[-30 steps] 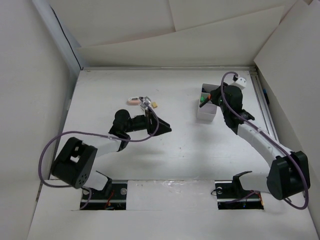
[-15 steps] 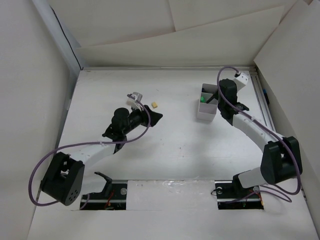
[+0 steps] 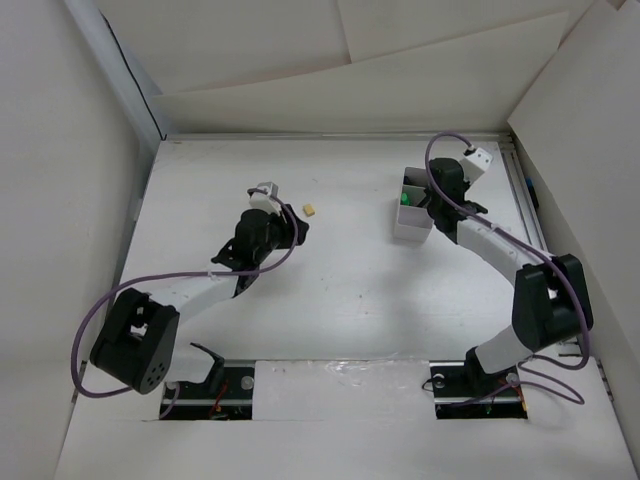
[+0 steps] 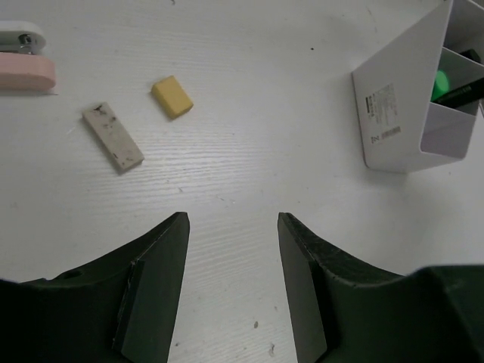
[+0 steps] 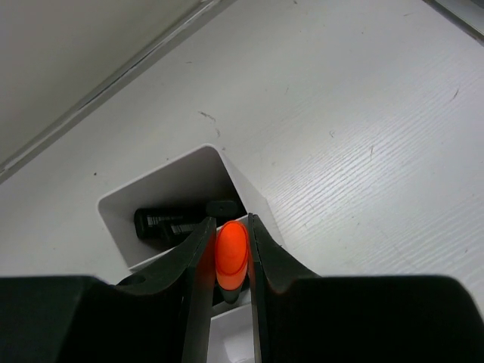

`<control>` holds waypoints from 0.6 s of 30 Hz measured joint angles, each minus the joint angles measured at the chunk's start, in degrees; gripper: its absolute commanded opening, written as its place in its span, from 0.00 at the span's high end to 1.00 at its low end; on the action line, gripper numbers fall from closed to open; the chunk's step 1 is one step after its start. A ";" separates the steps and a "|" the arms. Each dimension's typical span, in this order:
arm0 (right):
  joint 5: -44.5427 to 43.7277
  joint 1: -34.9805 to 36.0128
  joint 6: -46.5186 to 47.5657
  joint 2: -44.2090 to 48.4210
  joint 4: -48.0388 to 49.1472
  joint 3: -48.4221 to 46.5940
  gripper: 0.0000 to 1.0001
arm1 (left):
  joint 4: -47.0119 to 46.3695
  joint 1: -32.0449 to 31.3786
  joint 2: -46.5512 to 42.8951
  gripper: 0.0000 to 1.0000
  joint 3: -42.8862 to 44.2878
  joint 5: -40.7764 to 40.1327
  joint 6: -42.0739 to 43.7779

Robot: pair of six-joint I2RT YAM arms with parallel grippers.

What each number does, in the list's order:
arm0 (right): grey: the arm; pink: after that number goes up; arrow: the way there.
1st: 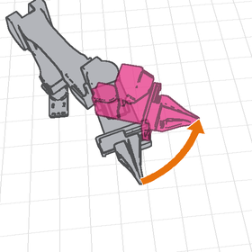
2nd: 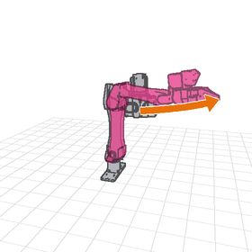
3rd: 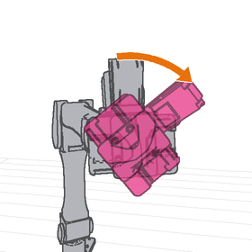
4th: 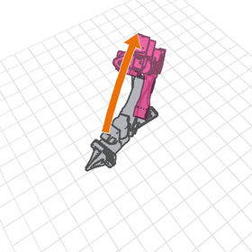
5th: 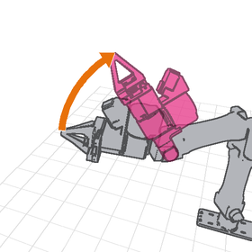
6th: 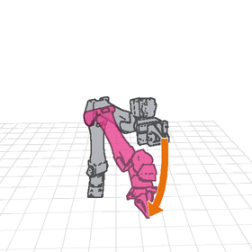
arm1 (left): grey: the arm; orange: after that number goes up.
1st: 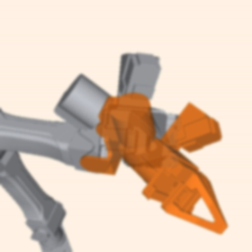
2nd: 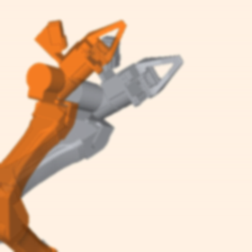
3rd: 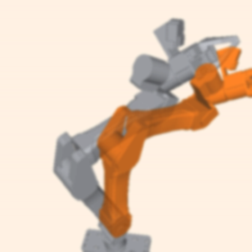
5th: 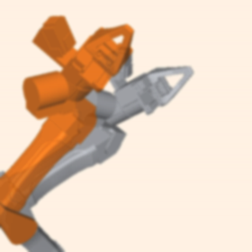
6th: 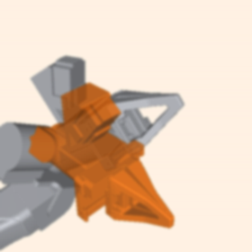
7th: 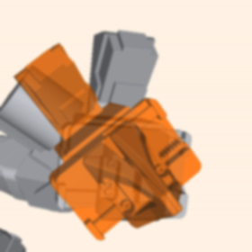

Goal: Sort the stationery into containers
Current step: Place the pen in the storage box.

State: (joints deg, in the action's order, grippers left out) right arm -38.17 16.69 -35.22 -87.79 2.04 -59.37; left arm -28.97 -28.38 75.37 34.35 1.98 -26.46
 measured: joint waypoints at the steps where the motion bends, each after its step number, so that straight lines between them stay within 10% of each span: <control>1: -0.37 0.20 -0.09 -0.28 -0.09 -0.07 0.92 | 0.26 0.00 0.46 0.53 0.20 -0.92 -0.20; 18: -0.92 5.92 -1.29 3.26 -0.68 0.11 0.32 | 4.13 0.68 4.42 0.53 2.84 -5.60 -1.92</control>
State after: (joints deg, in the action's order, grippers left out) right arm -39.09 22.61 -36.51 -84.53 1.37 -59.27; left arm -24.84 -27.70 79.79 37.19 -3.62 -28.38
